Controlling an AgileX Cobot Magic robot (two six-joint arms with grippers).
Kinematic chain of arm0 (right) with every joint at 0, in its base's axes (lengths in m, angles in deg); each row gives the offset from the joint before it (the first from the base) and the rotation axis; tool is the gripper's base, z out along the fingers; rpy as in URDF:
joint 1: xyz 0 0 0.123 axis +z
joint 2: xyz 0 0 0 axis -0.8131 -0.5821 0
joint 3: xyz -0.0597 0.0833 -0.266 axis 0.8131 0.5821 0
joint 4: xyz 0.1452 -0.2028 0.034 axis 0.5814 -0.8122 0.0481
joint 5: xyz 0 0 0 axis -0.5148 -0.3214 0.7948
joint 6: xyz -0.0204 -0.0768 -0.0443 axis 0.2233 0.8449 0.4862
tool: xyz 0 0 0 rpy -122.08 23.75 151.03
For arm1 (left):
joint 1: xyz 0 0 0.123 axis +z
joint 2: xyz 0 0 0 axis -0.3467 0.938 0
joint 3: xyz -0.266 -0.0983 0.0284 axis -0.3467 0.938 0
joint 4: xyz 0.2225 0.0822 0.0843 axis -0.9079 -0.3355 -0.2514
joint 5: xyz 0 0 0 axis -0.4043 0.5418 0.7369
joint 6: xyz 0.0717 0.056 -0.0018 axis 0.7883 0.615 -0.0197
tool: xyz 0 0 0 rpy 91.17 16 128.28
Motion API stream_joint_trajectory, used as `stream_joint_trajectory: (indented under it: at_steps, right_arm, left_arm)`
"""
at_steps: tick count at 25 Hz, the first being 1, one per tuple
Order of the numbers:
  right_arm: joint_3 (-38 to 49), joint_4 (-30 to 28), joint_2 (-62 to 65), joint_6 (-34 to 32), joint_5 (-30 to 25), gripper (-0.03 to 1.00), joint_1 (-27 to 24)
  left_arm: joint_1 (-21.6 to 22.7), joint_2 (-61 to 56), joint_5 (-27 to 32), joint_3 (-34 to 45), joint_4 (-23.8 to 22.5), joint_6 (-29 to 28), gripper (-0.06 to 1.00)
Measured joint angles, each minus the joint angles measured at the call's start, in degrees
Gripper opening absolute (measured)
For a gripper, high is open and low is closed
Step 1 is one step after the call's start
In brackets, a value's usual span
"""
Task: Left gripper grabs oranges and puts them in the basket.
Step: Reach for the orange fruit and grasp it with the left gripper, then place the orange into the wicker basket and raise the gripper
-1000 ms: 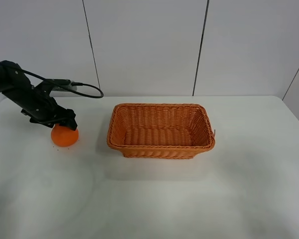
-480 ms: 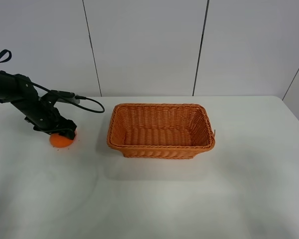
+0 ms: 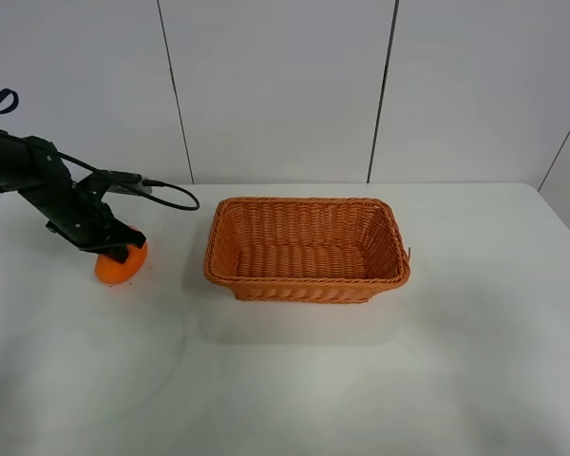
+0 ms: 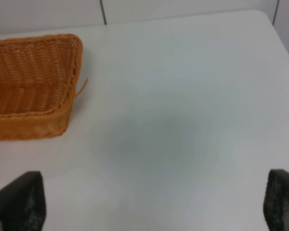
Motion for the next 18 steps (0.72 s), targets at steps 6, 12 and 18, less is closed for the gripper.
stream_joint_trajectory:
  at_steps: [6, 12, 18]
  right_arm:
    - [0.00, 0.00, 0.00, 0.00, 0.00, 0.69, 0.00]
    - [0.00, 0.00, 0.00, 0.00, 0.00, 0.69, 0.00]
    - [0.00, 0.00, 0.00, 0.00, 0.00, 0.69, 0.00]
  left_arm:
    - [0.07, -3.85, 3.85, 0.00, -0.19, -2.05, 0.15]
    - [-0.18, -12.59, 7.77, 0.00, -0.19, -6.08, 0.13]
    - [-3.99, -20.63, 11.98, -0.05, -0.19, -6.09, 0.13]
